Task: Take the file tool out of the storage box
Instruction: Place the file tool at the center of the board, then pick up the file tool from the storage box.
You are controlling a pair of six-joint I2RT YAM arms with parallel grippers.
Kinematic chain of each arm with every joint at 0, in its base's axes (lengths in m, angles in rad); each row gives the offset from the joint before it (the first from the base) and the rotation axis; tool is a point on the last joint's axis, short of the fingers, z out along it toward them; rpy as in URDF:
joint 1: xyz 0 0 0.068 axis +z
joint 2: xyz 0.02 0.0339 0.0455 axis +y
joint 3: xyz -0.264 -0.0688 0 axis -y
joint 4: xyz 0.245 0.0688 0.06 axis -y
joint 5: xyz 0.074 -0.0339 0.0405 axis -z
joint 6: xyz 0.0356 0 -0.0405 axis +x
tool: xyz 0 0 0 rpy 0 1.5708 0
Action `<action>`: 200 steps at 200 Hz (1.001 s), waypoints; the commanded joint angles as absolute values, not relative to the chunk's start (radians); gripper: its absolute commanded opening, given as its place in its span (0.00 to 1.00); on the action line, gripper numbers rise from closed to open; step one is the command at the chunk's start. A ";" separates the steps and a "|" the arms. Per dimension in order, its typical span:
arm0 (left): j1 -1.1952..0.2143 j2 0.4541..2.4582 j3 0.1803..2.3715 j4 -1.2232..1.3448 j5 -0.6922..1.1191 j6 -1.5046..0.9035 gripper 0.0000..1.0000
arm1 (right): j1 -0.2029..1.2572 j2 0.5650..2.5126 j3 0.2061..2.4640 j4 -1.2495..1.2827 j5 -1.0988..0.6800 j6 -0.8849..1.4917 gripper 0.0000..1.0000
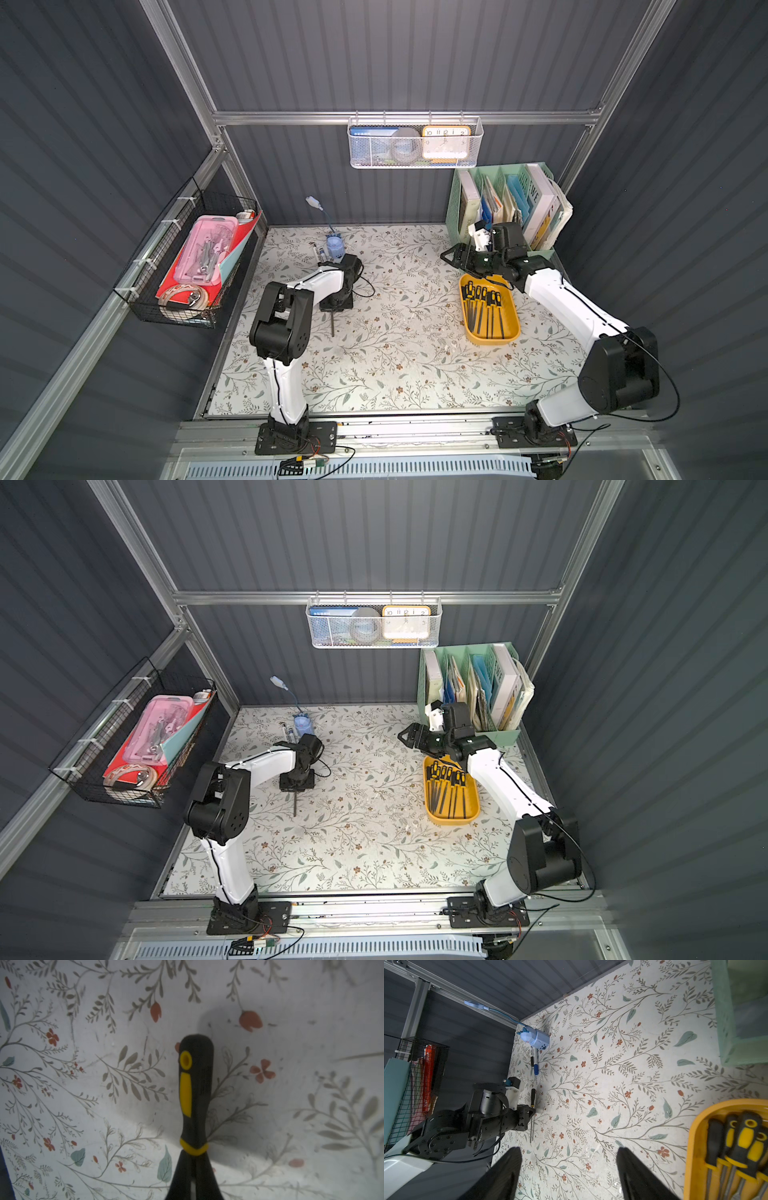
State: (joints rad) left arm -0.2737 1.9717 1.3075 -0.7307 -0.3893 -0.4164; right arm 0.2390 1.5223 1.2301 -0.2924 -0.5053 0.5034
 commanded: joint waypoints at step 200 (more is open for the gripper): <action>-0.261 1.778 1.559 -0.502 0.190 -0.357 0.63 | 0.198 1.746 1.471 -0.871 -0.104 0.344 0.59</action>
